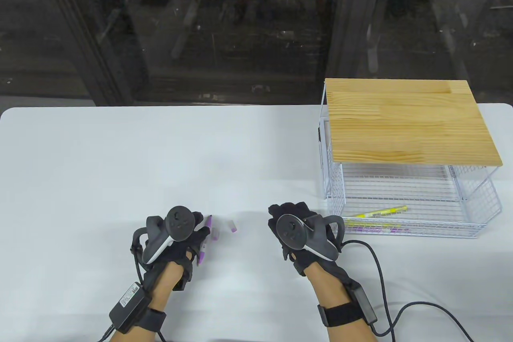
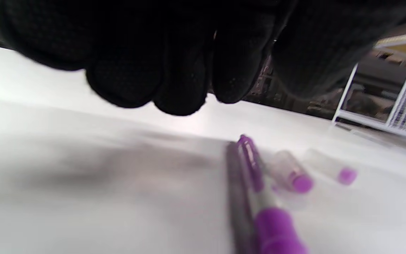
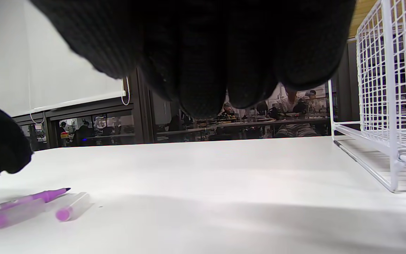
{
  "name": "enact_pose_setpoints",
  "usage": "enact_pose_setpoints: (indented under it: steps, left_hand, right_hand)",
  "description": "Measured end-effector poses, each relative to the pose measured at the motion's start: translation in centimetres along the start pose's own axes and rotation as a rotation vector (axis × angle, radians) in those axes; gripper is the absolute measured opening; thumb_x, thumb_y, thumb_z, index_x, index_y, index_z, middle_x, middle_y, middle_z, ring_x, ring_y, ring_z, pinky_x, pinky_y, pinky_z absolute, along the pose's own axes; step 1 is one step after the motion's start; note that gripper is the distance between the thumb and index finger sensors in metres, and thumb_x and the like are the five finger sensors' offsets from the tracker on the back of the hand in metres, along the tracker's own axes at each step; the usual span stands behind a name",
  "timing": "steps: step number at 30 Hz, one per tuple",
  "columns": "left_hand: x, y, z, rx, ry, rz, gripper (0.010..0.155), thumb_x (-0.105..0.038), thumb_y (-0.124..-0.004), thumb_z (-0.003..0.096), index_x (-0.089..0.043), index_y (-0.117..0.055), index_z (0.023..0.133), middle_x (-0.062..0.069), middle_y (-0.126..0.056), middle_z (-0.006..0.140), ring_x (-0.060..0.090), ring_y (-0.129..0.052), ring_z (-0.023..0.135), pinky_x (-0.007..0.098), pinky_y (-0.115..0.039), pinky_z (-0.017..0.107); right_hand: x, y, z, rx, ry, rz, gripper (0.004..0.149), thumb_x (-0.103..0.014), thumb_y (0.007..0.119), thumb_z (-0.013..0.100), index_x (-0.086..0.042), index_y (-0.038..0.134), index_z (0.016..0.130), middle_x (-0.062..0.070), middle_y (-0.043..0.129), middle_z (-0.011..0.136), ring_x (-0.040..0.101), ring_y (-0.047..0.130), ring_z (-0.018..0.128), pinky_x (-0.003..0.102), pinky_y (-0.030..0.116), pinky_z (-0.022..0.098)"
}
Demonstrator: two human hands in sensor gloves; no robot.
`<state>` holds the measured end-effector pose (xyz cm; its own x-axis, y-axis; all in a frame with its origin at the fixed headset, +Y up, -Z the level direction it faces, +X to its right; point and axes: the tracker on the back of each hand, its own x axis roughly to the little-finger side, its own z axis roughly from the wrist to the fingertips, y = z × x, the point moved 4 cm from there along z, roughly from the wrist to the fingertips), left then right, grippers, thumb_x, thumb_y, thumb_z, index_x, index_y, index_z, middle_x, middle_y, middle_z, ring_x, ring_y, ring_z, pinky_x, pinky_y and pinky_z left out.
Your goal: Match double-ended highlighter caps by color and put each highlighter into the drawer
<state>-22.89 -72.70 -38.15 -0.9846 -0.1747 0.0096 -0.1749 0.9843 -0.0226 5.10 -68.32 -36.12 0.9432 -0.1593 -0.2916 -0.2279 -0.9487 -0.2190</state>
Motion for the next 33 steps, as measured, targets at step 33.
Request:
enact_pose_setpoints:
  steps: [33]
  left_hand:
    - [0.6,-2.6,0.5,0.103,0.103,0.083,0.061,-0.055,-0.086,0.0382,-0.026,-0.087,0.091,0.007,-0.098,0.075,0.033,-0.097,0.052,0.052,-0.084,0.034]
  right_hand:
    - [0.5,0.5,0.1,-0.032,0.013,0.005,0.045,-0.046,0.081,0.045,-0.027,0.091,0.085,0.003,0.097,0.083,0.036,0.092,0.073,0.049,0.081,0.051]
